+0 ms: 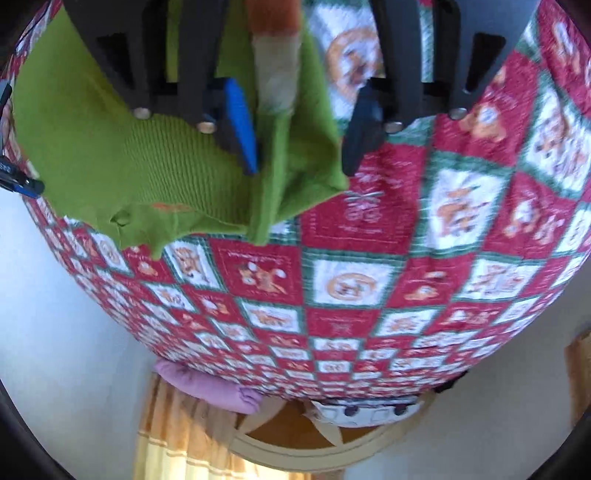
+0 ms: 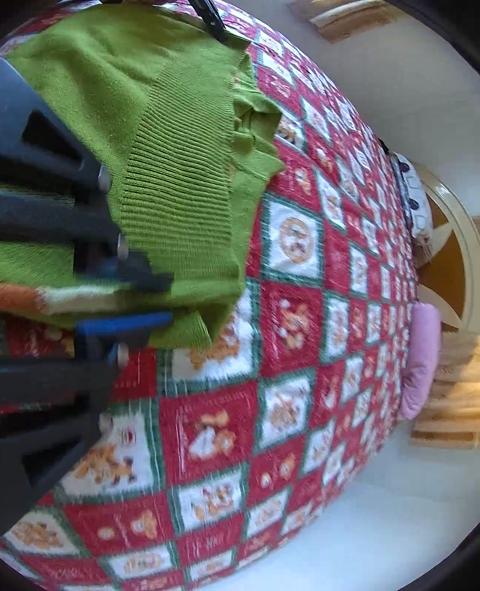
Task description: Fold small clothes
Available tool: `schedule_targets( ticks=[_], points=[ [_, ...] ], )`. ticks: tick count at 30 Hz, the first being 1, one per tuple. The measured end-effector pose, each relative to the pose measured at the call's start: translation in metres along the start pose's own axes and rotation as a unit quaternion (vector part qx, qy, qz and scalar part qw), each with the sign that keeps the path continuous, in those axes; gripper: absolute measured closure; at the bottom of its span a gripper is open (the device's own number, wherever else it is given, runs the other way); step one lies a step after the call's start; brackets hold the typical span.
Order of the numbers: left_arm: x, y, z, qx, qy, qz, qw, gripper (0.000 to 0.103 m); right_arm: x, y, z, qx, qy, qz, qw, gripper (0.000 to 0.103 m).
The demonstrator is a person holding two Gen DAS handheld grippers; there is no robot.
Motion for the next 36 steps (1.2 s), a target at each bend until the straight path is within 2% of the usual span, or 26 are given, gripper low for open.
schedule_targets(
  ticks=[2,4,7,10,12,13,14,16,18,21,25,28,30,32,33,35,36],
  points=[
    [-0.007,0.021,-0.006,-0.007,0.004,0.016,0.9998,0.044,-0.004,0.023,0.001,0.019,-0.004,0.018,1.000,0.049],
    [-0.014,0.039,-0.008,-0.007,0.002,0.030,0.9995,0.032,-0.016,0.049,0.002,0.033,-0.003,0.031,0.999,0.049],
    [-0.037,0.066,-0.001,-0.020,-0.017,0.054,0.9982,0.028,-0.042,0.082,-0.003,0.059,0.001,0.042,0.997,0.049],
    [-0.060,0.068,0.013,-0.019,-0.046,0.044,0.9978,0.028,-0.071,0.099,-0.017,0.077,0.017,0.036,0.996,0.050],
    [-0.072,0.062,0.019,-0.011,-0.062,0.029,0.9976,0.028,-0.089,0.103,-0.029,0.086,0.035,0.027,0.995,0.056],
    [-0.079,0.056,0.020,0.006,-0.073,0.018,0.9972,0.028,-0.100,0.101,-0.037,0.092,0.048,0.016,0.994,0.056],
    [-0.086,0.045,0.018,0.041,-0.081,0.001,0.9959,0.028,-0.106,0.098,-0.041,0.093,0.054,0.008,0.994,0.056],
    [-0.092,0.041,0.012,0.040,-0.068,-0.006,0.9969,0.026,-0.125,0.078,-0.048,0.085,0.066,-0.030,0.994,0.056],
    [-0.090,0.041,0.005,0.039,-0.052,-0.011,0.9979,0.017,-0.137,0.063,-0.052,0.066,0.084,-0.054,0.993,0.056],
    [-0.088,0.043,-0.004,0.022,-0.023,-0.008,0.9994,0.016,-0.130,0.073,-0.058,0.049,0.085,-0.050,0.994,0.056],
    [-0.070,0.059,0.002,0.031,-0.028,0.028,0.9988,0.016,-0.103,0.104,-0.092,0.056,0.123,0.008,0.991,0.056],
    [-0.041,0.053,0.012,0.027,-0.038,0.040,0.9981,0.011,-0.084,0.095,-0.130,0.074,0.155,0.015,0.985,0.056],
    [-0.016,0.035,0.017,0.047,-0.048,0.042,0.9968,0.011,-0.070,0.079,-0.152,0.091,0.155,0.012,0.984,0.056],
    [0.004,0.013,0.013,0.085,-0.052,0.041,0.9942,0.011,-0.058,0.055,-0.172,0.102,0.151,-0.002,0.983,0.056],
    [0.009,0.006,0.009,0.098,-0.047,0.039,0.9933,0.011,-0.057,0.040,-0.185,0.094,0.163,-0.009,0.982,0.056],
    [0.017,-0.023,-0.007,0.146,-0.043,0.012,0.9883,0.011,-0.062,0.016,-0.200,0.081,0.168,-0.027,0.982,0.054],
    [0.016,-0.032,-0.017,0.160,-0.028,-0.003,0.9868,0.011,-0.069,0.013,-0.204,0.068,0.169,-0.018,0.983,0.051]
  ],
)
Point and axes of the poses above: each gripper's, at about its wrist camera, not at the fingertips, and y roughly against the way its jaws point, z to its right, x to its top, the point moved 5 cm from there along -y, roughly the way its jaws point, and after that the axes turned 3 degrees about -z, right-handed, at the moved point
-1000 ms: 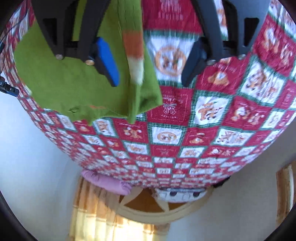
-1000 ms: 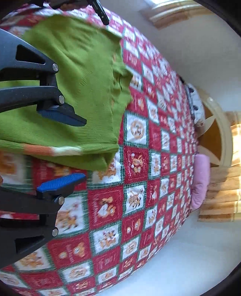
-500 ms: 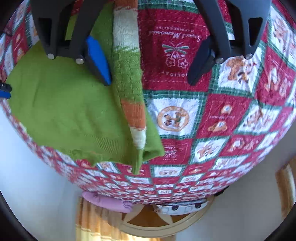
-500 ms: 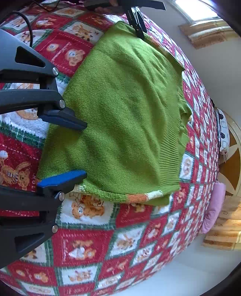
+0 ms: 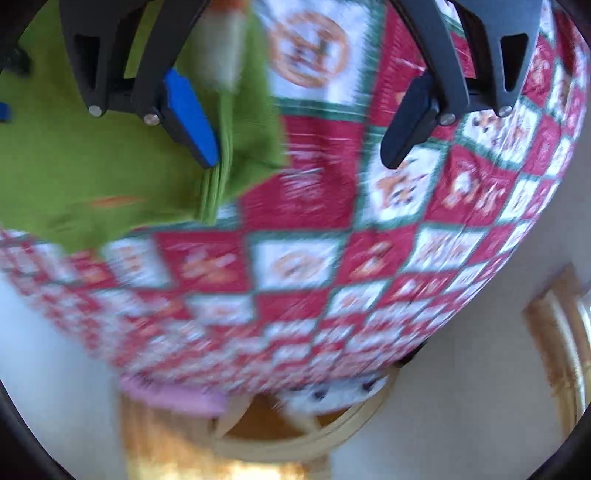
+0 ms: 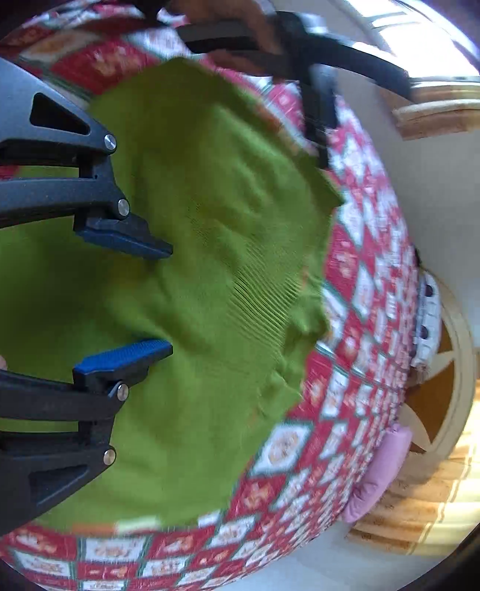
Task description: Fold small clothes
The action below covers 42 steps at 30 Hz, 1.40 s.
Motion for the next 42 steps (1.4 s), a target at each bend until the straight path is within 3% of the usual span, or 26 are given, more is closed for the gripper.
schedule_targets(
  ticks=[2,4,7,10,16,19,22,26,29,35,37,42],
  points=[
    [-0.011,-0.017,-0.010,-0.016,0.025,-0.028,0.9992,0.009,-0.004,0.000,-0.007,-0.021,0.005,0.026,0.999,0.046],
    [-0.014,-0.015,-0.021,-0.054,0.056,-0.024,0.9967,0.010,-0.010,0.002,-0.009,-0.030,0.014,0.042,0.999,0.046],
    [-0.021,-0.005,-0.031,-0.063,0.067,-0.026,0.9954,0.010,-0.009,0.008,-0.002,-0.002,0.003,0.040,0.999,0.045],
    [-0.034,0.030,-0.041,-0.096,0.092,0.002,0.9912,0.010,-0.015,0.036,0.015,0.033,-0.021,0.057,0.998,0.045],
    [-0.085,0.099,-0.035,-0.151,0.066,0.040,0.9855,0.005,-0.055,0.088,0.060,0.000,-0.058,0.095,0.994,0.045],
    [-0.109,0.100,-0.019,-0.152,0.037,0.017,0.9876,0.005,-0.087,0.089,0.086,-0.013,-0.093,0.070,0.993,0.045],
    [-0.125,0.086,-0.005,-0.115,-0.003,-0.014,0.9932,0.005,-0.113,0.075,0.101,-0.014,-0.110,0.039,0.993,0.045],
    [-0.127,0.081,0.000,-0.107,-0.020,-0.023,0.9937,0.000,-0.127,0.071,0.106,-0.007,-0.128,0.047,0.991,0.045],
    [-0.128,0.075,-0.008,-0.130,0.005,-0.036,0.9908,0.000,-0.125,0.067,0.099,-0.034,-0.117,0.044,0.992,0.042],
    [-0.142,0.099,-0.032,-0.132,0.046,-0.007,0.9902,0.000,-0.116,0.091,0.095,-0.052,-0.115,0.046,0.991,0.041],
    [-0.145,0.099,-0.044,-0.128,0.058,-0.004,0.9900,0.000,-0.110,0.105,0.079,-0.051,-0.091,0.062,0.993,0.041],
    [-0.140,0.095,-0.062,-0.104,0.064,-0.005,0.9924,0.000,-0.103,0.103,0.020,-0.052,-0.004,0.050,0.997,0.037]
  ],
)
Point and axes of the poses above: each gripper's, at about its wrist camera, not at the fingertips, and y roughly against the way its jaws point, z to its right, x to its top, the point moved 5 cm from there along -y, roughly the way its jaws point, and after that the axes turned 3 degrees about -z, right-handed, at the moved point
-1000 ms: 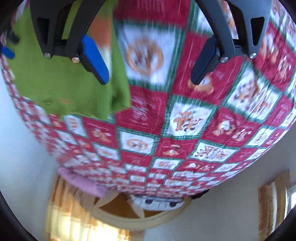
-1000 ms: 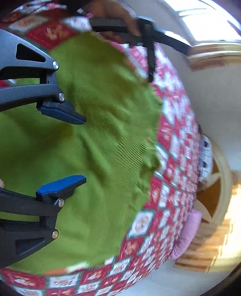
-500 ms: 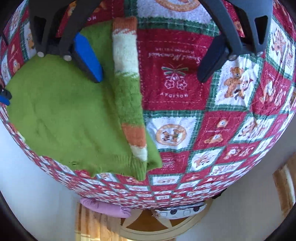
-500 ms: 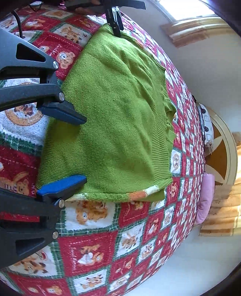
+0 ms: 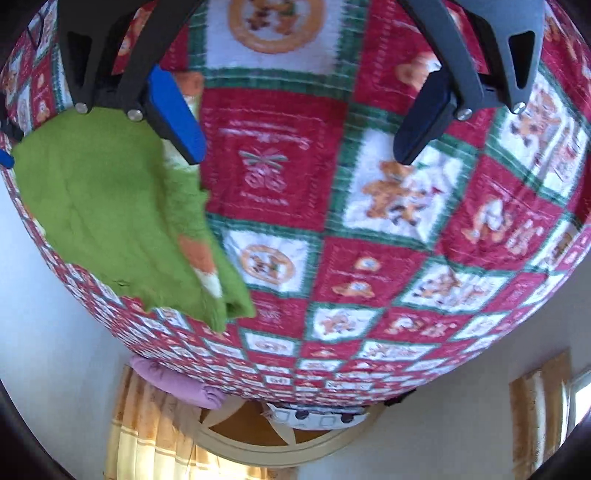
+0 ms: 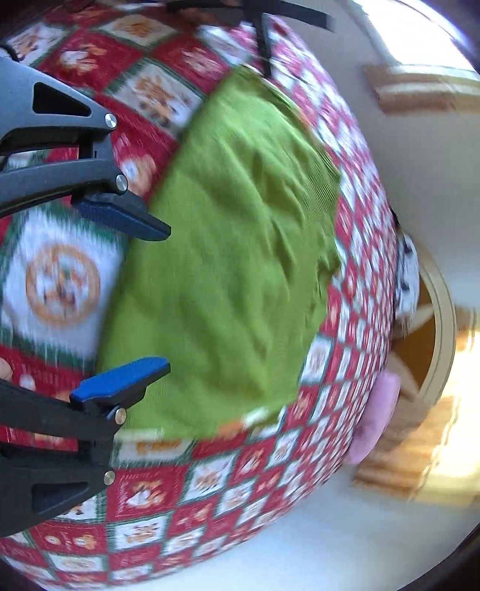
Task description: Fold small clothes
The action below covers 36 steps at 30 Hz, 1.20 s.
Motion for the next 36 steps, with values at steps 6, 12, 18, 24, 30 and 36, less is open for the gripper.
schedule_targets(
  ticks=[6,12,18,24,30,36],
  points=[
    [0.011,0.002,-0.007,0.048,-0.038,0.019,0.9980,0.000,0.016,0.001,-0.076,0.014,0.097,0.016,0.995,0.037],
    [0.010,-0.007,-0.012,0.047,-0.037,0.004,0.9982,0.000,0.036,0.003,-0.146,0.010,0.185,0.045,0.982,0.037],
    [0.009,-0.010,-0.012,0.040,-0.040,-0.004,0.9984,0.000,0.048,-0.002,-0.201,-0.012,0.258,0.078,0.963,0.037],
    [0.009,-0.015,-0.009,0.033,-0.047,-0.013,0.9982,0.000,0.050,-0.016,-0.232,-0.015,0.282,0.079,0.956,0.036],
    [0.009,-0.018,-0.007,0.031,-0.054,-0.016,0.9979,0.000,0.052,-0.028,-0.246,-0.047,0.297,0.093,0.949,0.036],
    [0.013,-0.017,-0.005,0.030,-0.064,-0.015,0.9974,0.000,0.058,-0.035,-0.249,-0.054,0.294,0.101,0.949,0.037]
  ],
)
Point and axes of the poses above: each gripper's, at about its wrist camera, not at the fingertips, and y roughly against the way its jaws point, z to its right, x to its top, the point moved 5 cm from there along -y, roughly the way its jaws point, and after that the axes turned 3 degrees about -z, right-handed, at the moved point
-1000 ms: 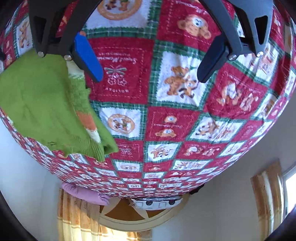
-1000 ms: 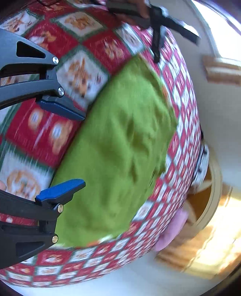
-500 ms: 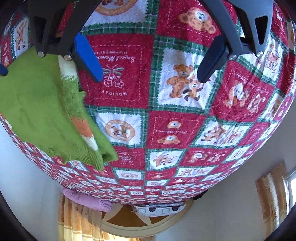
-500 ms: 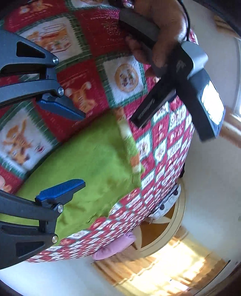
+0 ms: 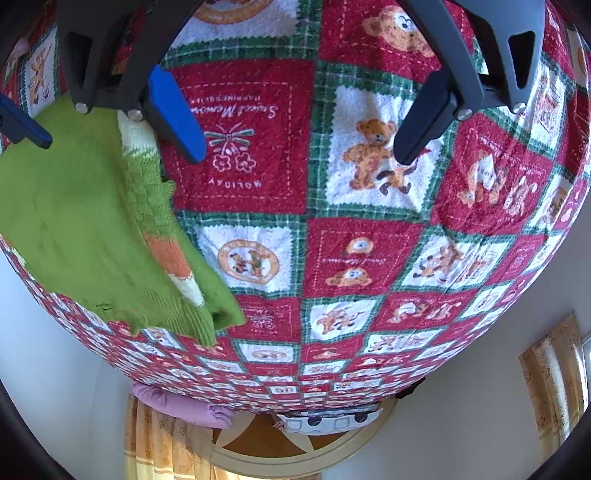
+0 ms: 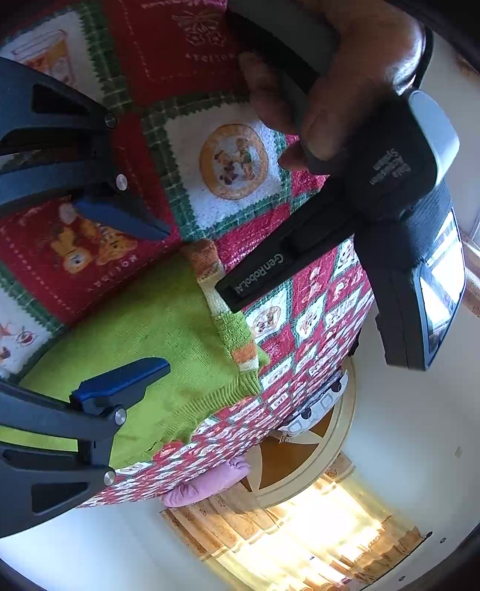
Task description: Fold small clothes
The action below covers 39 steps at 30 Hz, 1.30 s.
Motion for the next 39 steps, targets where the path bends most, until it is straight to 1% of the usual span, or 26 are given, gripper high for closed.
schedule_targets(
  ticks=[2,6,10,13,15,18,22,23,26,28,30,33,35,36,37,38,39],
  points=[
    [0.004,0.002,-0.001,0.000,-0.003,0.006,1.0000,0.000,0.001,-0.001,0.001,0.000,-0.006,0.003,1.000,0.037],
    [0.016,0.005,-0.003,-0.014,-0.001,0.021,0.9997,0.000,0.003,-0.006,0.005,-0.001,-0.021,0.007,1.000,0.037],
    [0.031,0.006,-0.003,-0.048,0.009,0.030,0.9984,0.000,0.002,-0.009,0.005,0.000,-0.032,0.011,0.999,0.037],
    [0.045,0.005,0.007,-0.082,0.007,0.038,0.9958,0.000,0.002,-0.011,0.004,0.000,-0.036,0.013,0.999,0.037],
    [0.054,0.000,0.017,-0.108,0.004,0.037,0.9934,0.000,0.001,-0.016,0.007,0.000,-0.037,0.012,0.999,0.037],
    [0.067,-0.010,0.030,-0.129,0.002,0.031,0.9912,0.000,0.001,-0.019,0.007,0.002,-0.039,0.010,0.999,0.037],
    [0.078,-0.023,0.046,-0.147,-0.006,0.017,0.9890,0.000,0.001,-0.020,0.006,-0.004,-0.039,0.014,0.999,0.037],
    [0.081,-0.028,0.050,-0.145,-0.007,0.013,0.9894,0.001,0.001,-0.019,0.005,-0.006,-0.039,0.015,0.999,0.038],
    [0.085,-0.044,0.060,-0.153,-0.007,-0.006,0.9882,0.009,0.001,-0.018,0.001,-0.008,-0.033,0.019,0.999,0.042],
    [0.087,-0.054,0.062,-0.154,-0.004,-0.016,0.9880,0.020,0.001,-0.018,0.000,-0.009,-0.031,0.021,0.999,0.044],
    [0.088,-0.064,0.061,-0.158,0.005,-0.027,0.9870,0.022,0.001,-0.017,-0.002,-0.009,-0.028,0.023,0.999,0.046],
    [0.093,-0.066,0.059,-0.167,0.017,-0.024,0.9855,0.023,0.002,-0.013,-0.008,-0.011,-0.023,0.026,0.999,0.049],
    [0.096,-0.068,0.061,-0.179,0.021,-0.029,0.9833,0.032,0.003,-0.010,-0.013,-0.009,-0.019,0.028,0.999,0.054],
    [0.097,-0.069,0.063,-0.184,0.019,-0.032,0.9823,0.045,0.004,-0.009,-0.015,-0.008,-0.014,0.028,0.999,0.056],
    [0.098,-0.070,0.063,-0.186,0.017,-0.036,0.9818,0.056,0.006,-0.008,-0.018,-0.008,-0.005,0.028,1.000,0.061],
    [0.100,-0.071,0.063,-0.187,0.018,-0.039,0.9815,0.059,0.008,-0.007,-0.020,-0.010,0.000,0.029,1.000,0.067],
    [0.101,-0.071,0.063,-0.192,0.020,-0.042,0.9804,0.069,0.010,-0.006,-0.024,-0.010,0.010,0.029,0.999,0.071]
  ],
)
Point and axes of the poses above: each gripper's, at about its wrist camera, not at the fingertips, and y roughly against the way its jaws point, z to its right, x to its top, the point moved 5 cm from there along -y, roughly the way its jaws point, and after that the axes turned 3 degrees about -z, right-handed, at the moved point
